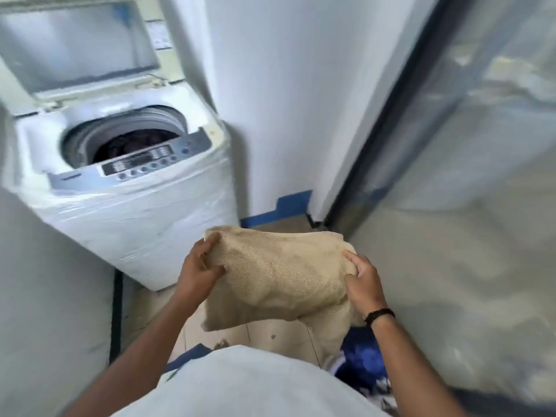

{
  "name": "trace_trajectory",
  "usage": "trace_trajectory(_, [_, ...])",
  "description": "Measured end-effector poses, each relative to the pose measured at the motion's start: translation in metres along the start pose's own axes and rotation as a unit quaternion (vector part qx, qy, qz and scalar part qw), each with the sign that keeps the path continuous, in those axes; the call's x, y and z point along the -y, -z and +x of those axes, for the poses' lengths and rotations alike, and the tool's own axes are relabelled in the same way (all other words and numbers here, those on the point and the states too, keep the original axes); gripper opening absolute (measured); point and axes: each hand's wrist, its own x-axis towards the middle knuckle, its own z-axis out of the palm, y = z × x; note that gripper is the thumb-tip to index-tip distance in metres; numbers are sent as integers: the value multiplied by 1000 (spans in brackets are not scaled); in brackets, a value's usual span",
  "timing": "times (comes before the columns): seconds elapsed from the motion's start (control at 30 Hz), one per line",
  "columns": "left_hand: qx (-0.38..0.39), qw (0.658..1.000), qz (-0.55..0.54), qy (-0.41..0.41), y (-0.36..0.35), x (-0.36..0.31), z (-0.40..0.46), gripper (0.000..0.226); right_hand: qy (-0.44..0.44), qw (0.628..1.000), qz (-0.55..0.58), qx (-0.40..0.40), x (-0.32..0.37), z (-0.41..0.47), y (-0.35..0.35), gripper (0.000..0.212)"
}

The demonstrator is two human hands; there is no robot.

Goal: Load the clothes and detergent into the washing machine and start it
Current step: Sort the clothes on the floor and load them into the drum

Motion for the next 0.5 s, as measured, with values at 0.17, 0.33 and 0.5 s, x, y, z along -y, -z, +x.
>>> trace_trajectory(0.17, [-91,995,-2,-42,99,-13,44,82,131,987,-82,49,110,60,-70,67])
trace_trajectory(0.33, [-163,982,-35,-87,165,-47,93,83,231,969,-69,44,207,111,-124,71])
trace_trajectory(0.5, [-224,969,-31,-99,198,-72,148,83,298,948,-93,59,288,165,-161,81])
